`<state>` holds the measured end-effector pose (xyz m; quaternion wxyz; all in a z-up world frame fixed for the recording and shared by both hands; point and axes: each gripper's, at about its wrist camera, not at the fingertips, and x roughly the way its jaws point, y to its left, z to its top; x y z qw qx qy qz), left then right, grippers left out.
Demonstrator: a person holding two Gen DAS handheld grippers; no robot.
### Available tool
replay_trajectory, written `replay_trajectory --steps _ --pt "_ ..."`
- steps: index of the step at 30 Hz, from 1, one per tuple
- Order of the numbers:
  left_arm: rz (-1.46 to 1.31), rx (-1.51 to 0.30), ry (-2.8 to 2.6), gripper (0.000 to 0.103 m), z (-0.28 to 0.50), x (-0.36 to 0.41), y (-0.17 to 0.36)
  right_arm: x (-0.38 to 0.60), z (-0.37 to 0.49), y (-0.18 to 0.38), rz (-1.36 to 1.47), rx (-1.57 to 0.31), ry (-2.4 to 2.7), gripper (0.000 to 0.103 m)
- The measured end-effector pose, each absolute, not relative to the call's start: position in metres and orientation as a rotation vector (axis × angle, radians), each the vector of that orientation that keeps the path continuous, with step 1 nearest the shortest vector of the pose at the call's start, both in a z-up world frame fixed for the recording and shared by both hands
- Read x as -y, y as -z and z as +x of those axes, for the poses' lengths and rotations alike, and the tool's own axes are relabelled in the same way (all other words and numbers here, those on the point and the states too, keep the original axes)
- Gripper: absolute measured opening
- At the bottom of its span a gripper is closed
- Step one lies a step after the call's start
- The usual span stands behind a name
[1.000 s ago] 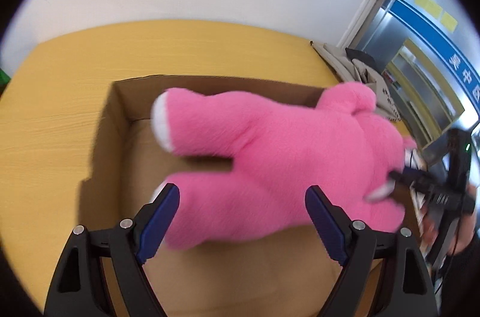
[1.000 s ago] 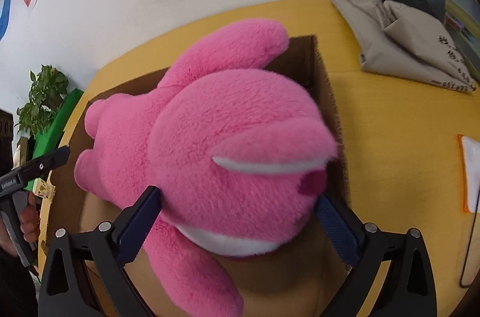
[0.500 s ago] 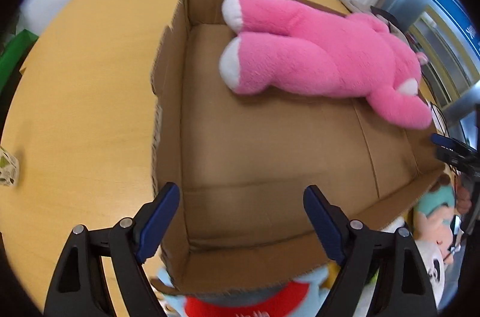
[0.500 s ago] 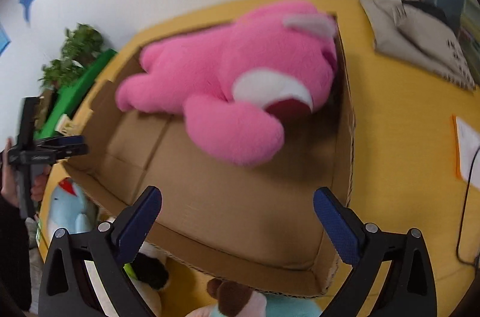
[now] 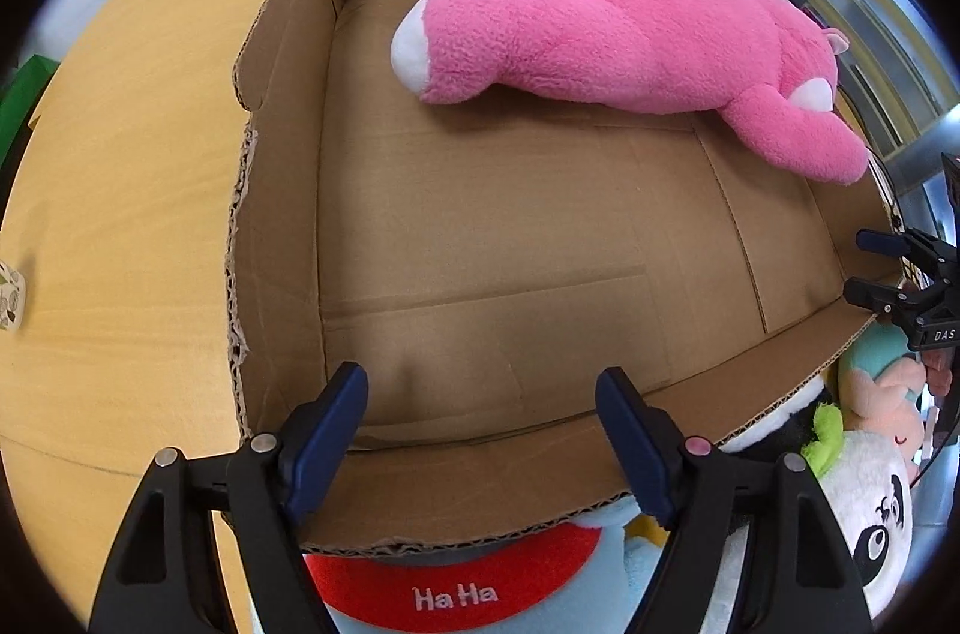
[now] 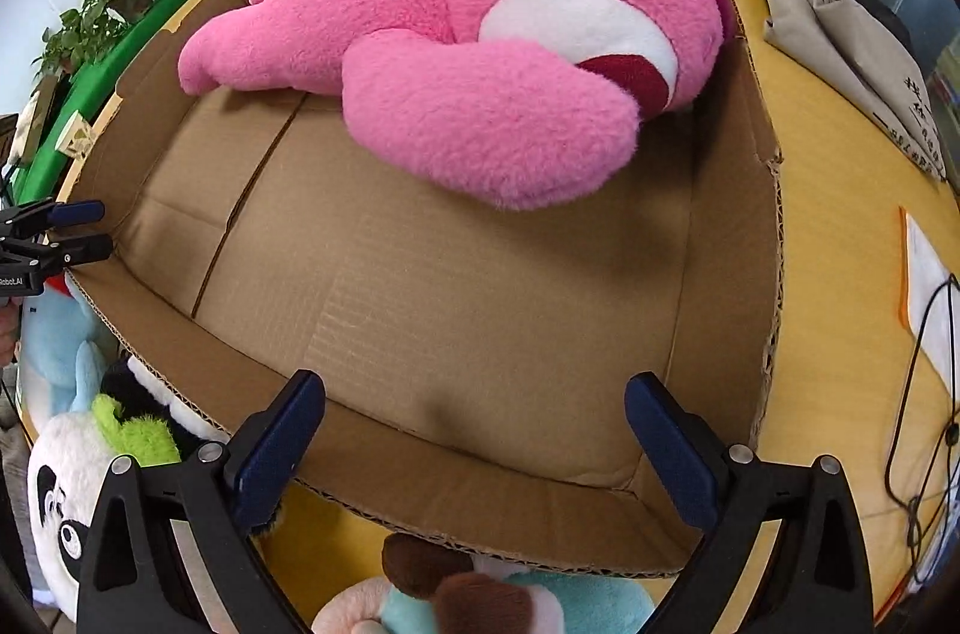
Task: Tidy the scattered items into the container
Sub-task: 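Withdraw both grippers from the box toward the remaining plush toys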
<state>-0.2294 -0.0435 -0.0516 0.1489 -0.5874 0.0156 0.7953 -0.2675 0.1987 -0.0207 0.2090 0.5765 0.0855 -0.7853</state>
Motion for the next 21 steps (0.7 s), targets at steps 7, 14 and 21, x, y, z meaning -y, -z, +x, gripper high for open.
replay_trajectory --steps 7,14,21 --pt "-1.577 0.036 -2.365 0.077 -0.208 0.040 0.032 -0.200 -0.270 0.014 1.574 -0.249 2.238 0.102" --pt "-1.208 -0.046 -2.599 0.079 -0.148 0.041 -0.038 -0.205 -0.235 -0.056 1.221 -0.113 2.450 0.103" --pt "-0.941 0.072 -2.674 0.080 -0.086 0.062 -0.072 -0.246 -0.178 -0.093 0.931 0.345 2.573 0.103"
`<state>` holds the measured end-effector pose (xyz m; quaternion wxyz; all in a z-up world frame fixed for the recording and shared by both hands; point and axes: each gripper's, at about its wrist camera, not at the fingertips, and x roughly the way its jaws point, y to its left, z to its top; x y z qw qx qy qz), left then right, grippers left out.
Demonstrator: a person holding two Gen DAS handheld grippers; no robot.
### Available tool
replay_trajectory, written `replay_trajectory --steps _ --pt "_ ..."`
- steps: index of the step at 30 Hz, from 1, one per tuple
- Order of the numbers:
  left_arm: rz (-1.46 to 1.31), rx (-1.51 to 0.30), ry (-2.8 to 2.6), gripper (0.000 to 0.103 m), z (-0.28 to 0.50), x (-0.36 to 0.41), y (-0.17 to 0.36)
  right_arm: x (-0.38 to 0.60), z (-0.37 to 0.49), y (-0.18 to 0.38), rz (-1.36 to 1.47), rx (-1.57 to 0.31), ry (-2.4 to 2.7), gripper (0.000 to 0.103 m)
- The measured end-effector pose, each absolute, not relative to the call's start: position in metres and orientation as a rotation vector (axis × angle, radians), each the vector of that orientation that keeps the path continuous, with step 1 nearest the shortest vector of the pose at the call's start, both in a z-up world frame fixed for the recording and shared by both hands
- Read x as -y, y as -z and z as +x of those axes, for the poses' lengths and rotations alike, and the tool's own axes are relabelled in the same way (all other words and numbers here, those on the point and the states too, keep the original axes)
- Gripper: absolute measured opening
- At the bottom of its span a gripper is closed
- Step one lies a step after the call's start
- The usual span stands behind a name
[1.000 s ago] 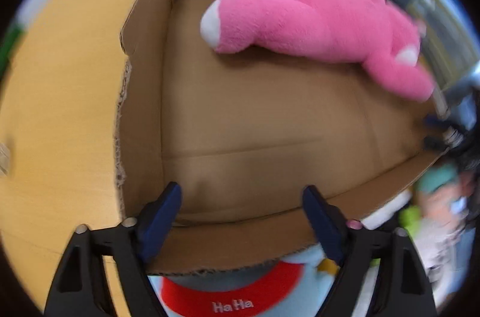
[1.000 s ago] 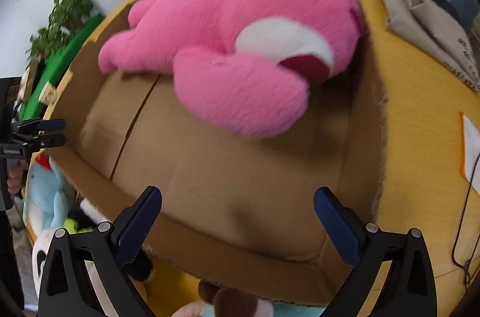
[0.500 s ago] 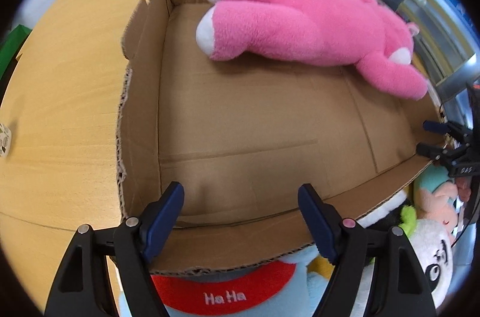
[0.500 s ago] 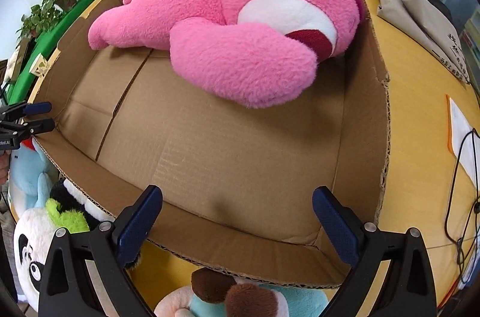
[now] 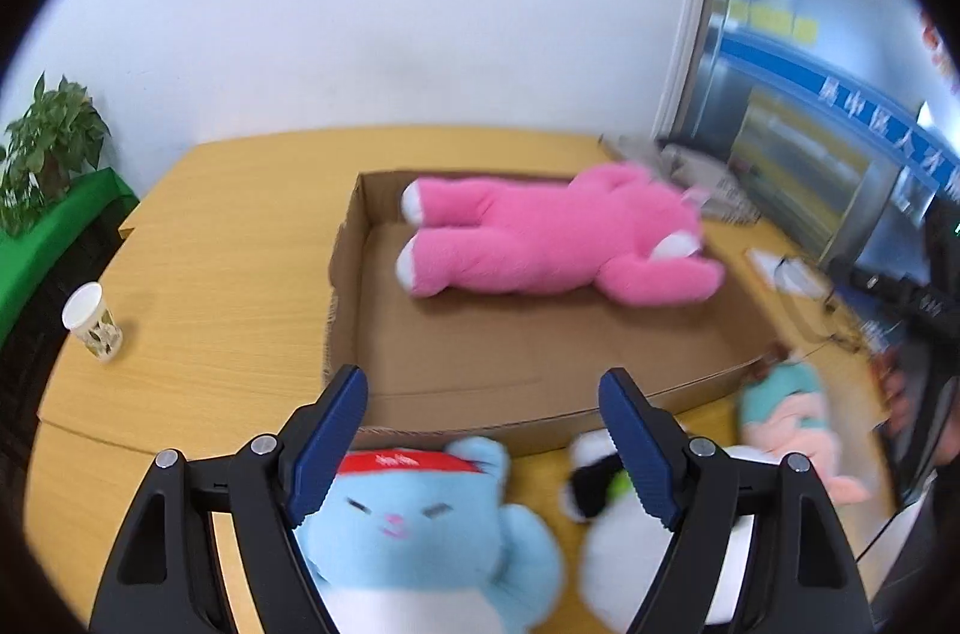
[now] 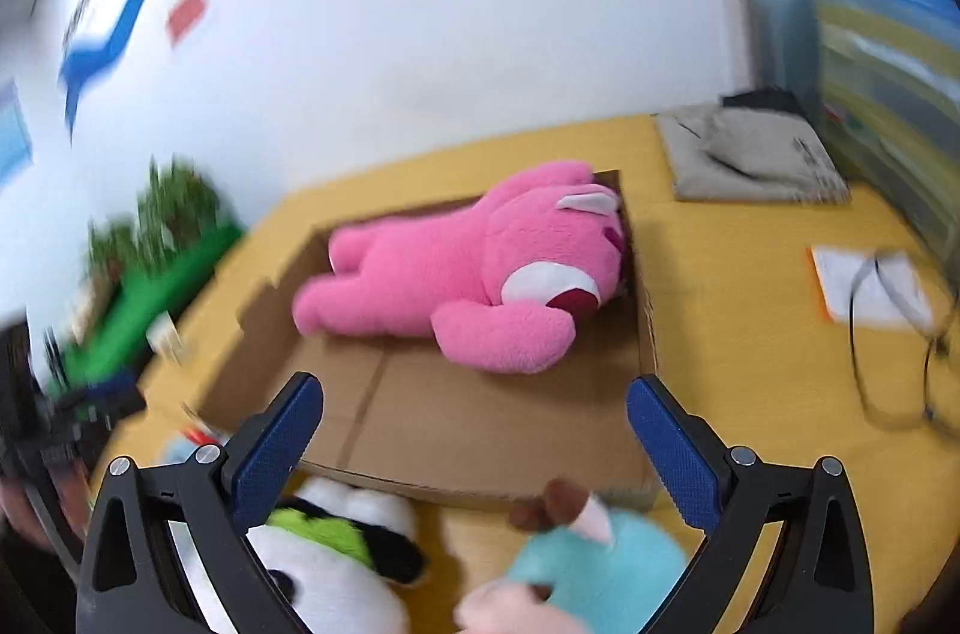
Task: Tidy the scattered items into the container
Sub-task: 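Withdraw both grippers from the box toward the remaining plush toys, then move the left gripper toward the light-blue plush bear's body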
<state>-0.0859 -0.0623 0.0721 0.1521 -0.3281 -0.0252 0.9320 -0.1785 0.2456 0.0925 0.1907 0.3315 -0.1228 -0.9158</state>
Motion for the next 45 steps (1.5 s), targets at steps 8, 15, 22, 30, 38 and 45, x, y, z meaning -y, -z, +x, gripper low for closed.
replay_trajectory --steps 8,15,22,30,38,45 --pt "-0.833 0.185 -2.834 0.080 -0.047 0.053 -0.080 -0.291 -0.123 -0.082 0.858 0.654 2.546 0.103" --pt "-0.912 0.199 -2.795 0.080 -0.042 0.045 -0.067 -0.290 -0.104 -0.082 0.946 0.429 2.655 0.103" --pt "-0.975 0.191 -2.745 0.080 -0.042 0.040 -0.049 -0.285 -0.093 -0.069 0.968 0.397 2.606 0.103" --pt "-1.005 0.197 -2.724 0.080 -0.043 0.040 -0.038 -0.276 -0.088 -0.054 1.030 0.334 2.610 0.103" --pt "-1.028 0.200 -2.706 0.080 -0.045 0.038 -0.032 -0.272 -0.086 -0.048 1.050 0.305 2.601 0.103" --pt "-1.030 0.179 -2.696 0.080 -0.046 0.033 -0.029 -0.267 -0.085 -0.044 1.071 0.251 2.623 0.103"
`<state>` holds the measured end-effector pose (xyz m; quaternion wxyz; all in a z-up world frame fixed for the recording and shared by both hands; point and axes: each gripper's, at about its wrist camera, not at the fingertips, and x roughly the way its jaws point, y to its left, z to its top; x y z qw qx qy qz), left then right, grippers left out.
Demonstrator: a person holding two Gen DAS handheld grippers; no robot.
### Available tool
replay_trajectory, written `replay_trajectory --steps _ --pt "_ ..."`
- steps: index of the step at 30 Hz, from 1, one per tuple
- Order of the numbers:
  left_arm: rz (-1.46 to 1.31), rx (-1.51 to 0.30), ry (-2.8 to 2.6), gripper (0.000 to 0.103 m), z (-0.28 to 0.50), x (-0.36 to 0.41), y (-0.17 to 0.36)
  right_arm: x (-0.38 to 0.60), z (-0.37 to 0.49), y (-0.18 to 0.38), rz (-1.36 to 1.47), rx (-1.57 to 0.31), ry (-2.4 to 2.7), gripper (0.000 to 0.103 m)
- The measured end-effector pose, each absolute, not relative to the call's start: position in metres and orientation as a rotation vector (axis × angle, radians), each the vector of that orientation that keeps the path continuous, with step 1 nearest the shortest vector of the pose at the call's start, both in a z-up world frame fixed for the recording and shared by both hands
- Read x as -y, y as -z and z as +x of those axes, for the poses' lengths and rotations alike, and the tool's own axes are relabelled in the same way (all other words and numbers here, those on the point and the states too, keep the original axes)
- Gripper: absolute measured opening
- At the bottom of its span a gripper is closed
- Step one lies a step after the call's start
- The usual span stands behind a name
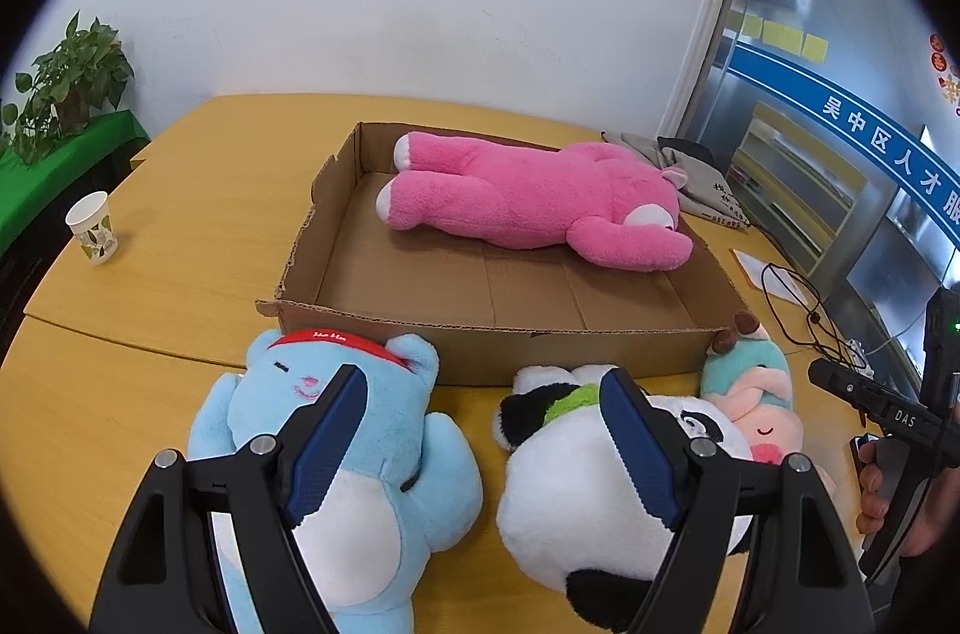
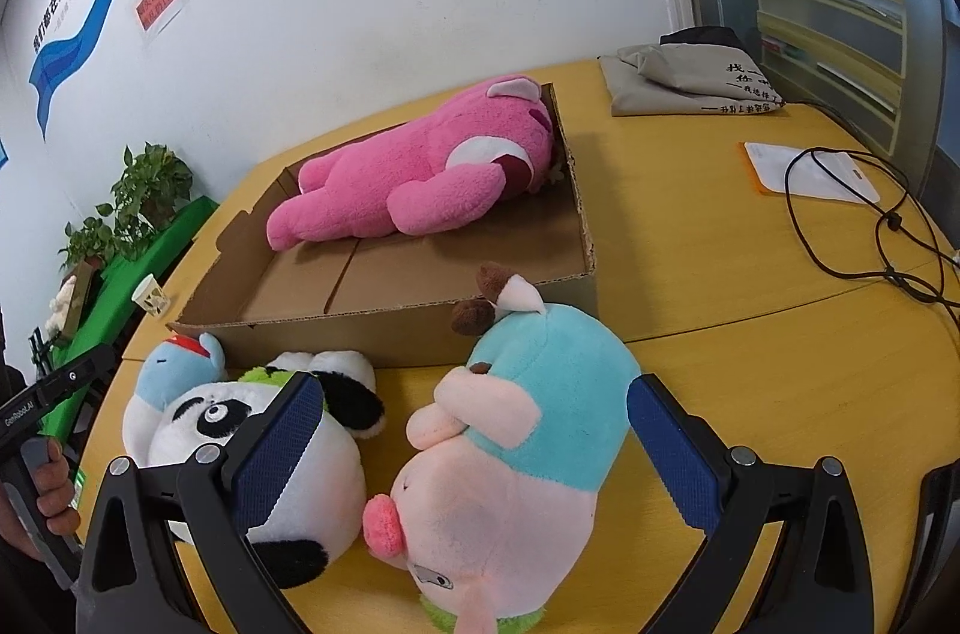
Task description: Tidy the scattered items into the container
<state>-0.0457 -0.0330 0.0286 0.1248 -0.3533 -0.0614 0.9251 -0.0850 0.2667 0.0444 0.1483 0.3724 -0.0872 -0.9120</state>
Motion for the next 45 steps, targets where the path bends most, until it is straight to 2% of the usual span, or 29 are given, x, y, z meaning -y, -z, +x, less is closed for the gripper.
replay_trajectory --steps 20,28,34,41,45 --pt "-1.124 0.258 -2.686 0.080 -0.060 0.084 0.001 -0.211 -0.082 -0.044 1.044 0.035 2.594 0.103" --pt "-1.166 0.415 -2.522 0.080 -0.074 0.120 0.023 -0.141 -0.065 -0.049 0.965 -0.122 2.452 0.103" --pt "-1.163 0.340 -2.506 0.080 -0.078 0.132 0.026 -0.083 -0.051 -0.045 0.940 -0.191 2.285 0.103" --pt "-1.287 0.398 -2.431 0.080 -0.095 0.165 0.051 -0.012 -0.023 -0.046 0.857 -0.307 2.109 0.103" --pt "-1.287 0.458 -2.280 0.080 -0.100 0.166 0.069 0.036 -0.011 -0.029 0.837 -0.367 2.015 0.103"
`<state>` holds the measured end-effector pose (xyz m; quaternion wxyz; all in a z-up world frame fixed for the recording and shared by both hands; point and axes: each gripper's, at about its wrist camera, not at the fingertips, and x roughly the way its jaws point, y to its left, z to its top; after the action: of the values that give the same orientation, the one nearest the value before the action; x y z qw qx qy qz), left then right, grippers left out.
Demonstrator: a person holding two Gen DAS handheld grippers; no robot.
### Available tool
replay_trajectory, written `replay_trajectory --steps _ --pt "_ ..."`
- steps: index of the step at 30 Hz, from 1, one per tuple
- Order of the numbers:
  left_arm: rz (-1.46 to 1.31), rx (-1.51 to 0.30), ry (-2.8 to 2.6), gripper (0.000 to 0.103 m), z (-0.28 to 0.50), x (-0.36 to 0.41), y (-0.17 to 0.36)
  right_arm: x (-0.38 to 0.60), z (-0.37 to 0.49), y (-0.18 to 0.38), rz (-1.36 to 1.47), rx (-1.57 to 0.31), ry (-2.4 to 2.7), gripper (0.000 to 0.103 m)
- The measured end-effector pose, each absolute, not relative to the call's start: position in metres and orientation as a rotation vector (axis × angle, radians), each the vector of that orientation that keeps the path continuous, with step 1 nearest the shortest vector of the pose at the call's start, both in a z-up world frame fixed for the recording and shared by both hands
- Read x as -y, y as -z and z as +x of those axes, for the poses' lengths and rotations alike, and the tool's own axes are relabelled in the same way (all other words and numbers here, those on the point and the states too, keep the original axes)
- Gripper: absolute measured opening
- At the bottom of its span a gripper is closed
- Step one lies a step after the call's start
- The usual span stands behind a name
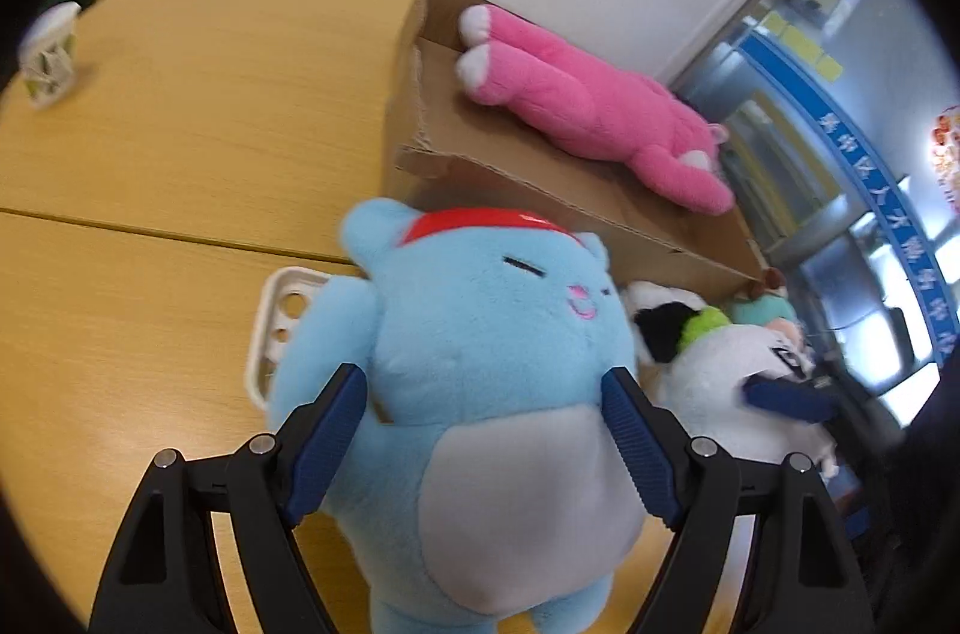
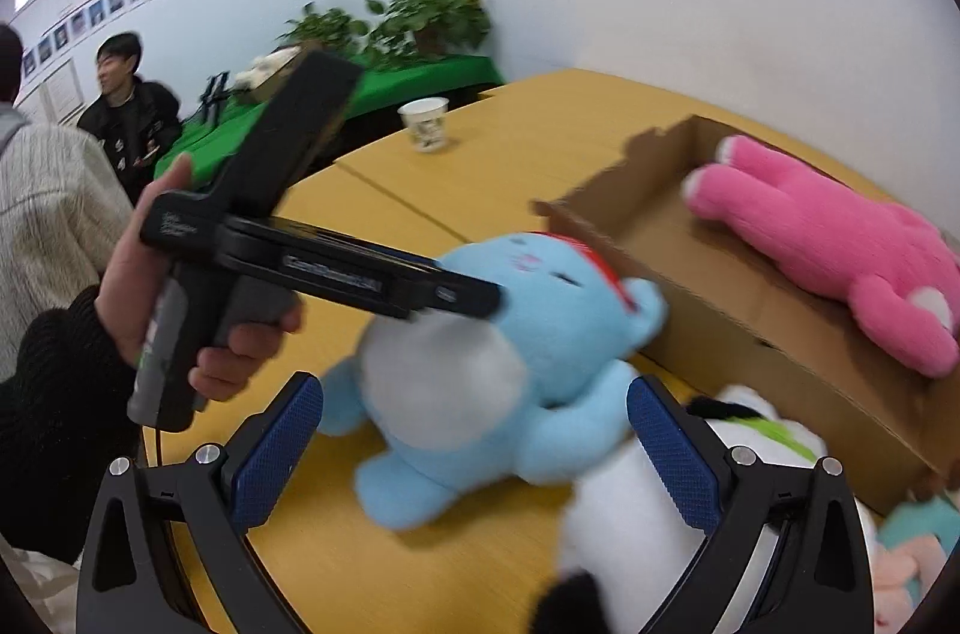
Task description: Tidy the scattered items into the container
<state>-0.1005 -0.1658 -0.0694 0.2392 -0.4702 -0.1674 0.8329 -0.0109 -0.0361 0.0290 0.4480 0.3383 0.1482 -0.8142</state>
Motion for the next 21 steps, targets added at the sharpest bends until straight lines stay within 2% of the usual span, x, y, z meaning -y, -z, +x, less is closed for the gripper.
replay_trajectory --steps 9,14,17,21 --pt "-1.359 0.355 -2.192 0.081 -0.105 0.156 0.080 0.092 -0.015 0.033 0.929 -0.632 2.012 0.103" --pt "-1.371 0.338 -2.197 0.081 -0.105 0.153 0.082 0.097 -0.024 0.045 0.981 -0.625 2.012 0.103" --pt "-1.367 0.315 -2.196 0.077 -0.101 0.151 0.080 0.095 -0.019 0.048 0.964 -0.640 2.010 0.102" --pt "-1.354 0.341 -2.202 0.065 -0.096 0.152 0.076 0.088 -0.011 0.048 0.946 -0.634 2.024 0.090"
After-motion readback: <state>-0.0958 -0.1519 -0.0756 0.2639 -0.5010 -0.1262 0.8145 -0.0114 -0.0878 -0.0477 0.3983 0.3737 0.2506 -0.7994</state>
